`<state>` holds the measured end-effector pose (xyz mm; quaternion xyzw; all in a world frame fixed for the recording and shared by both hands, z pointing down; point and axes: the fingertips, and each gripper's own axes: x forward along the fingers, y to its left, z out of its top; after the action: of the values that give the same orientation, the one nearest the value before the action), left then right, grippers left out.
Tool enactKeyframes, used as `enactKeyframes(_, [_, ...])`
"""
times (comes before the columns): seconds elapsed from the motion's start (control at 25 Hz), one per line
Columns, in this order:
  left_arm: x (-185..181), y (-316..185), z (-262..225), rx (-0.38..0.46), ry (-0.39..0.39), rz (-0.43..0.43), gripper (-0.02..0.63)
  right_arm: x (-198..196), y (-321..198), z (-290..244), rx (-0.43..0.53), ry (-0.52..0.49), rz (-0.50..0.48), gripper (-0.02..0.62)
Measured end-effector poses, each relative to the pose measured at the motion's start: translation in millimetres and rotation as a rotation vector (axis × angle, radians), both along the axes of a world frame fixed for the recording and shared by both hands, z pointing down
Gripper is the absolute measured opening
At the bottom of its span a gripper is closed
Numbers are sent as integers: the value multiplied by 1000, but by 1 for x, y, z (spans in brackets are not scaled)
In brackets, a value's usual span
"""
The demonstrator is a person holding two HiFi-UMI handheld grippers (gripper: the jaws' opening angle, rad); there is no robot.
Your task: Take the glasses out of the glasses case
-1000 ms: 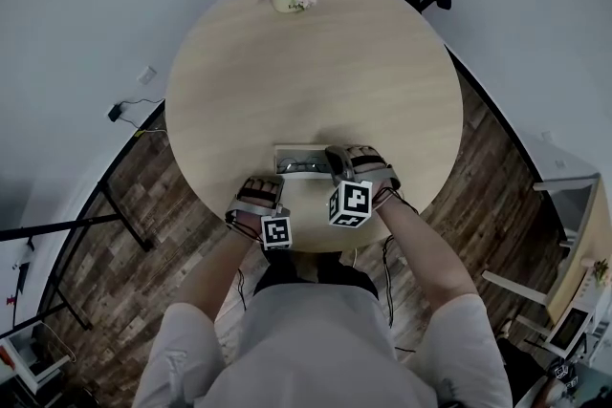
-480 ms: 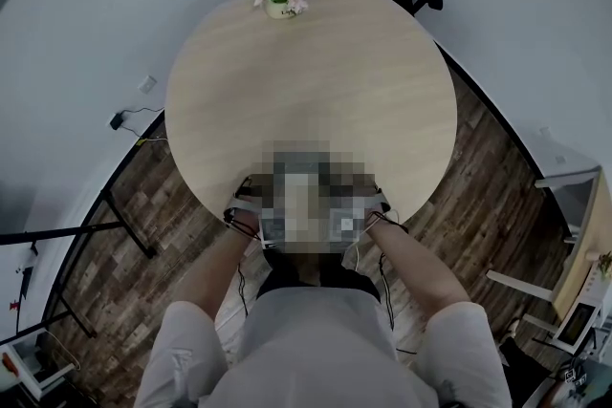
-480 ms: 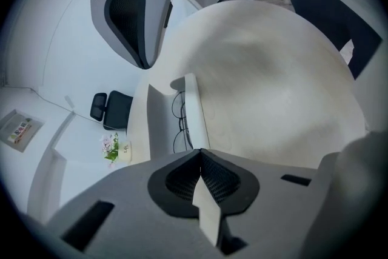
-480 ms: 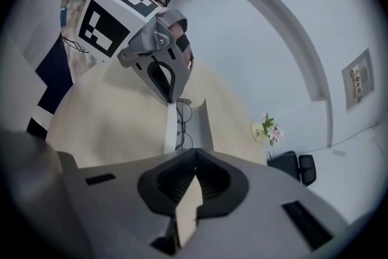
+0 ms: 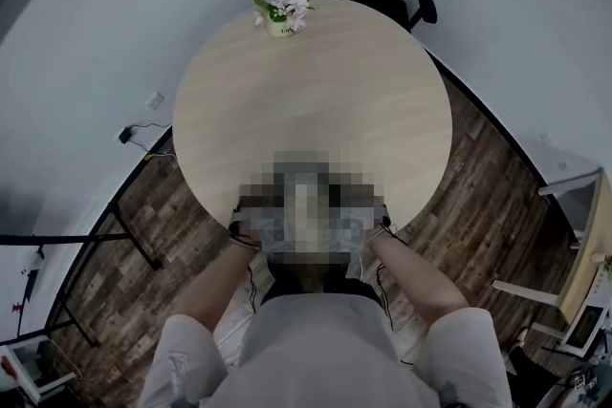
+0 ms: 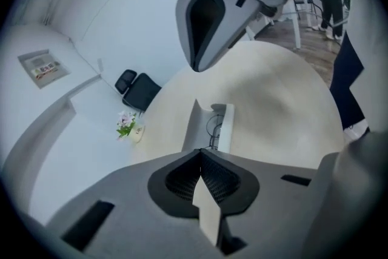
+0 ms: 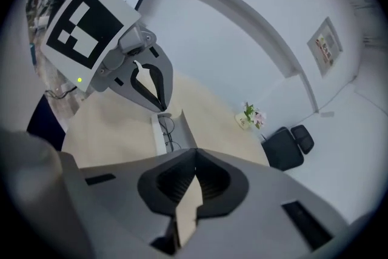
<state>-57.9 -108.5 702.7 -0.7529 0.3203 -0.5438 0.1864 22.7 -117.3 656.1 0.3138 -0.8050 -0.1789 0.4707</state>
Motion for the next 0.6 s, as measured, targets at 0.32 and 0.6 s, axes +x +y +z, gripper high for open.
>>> enactKeyframes(0.32, [-24,0,-76,31,374,-325,9,18,1,-71,0,-295,214,14])
enactKeyframes(0.6, [-38,20,-156,-10,864,-527,9,35,16,-144,-17,-604,385,13])
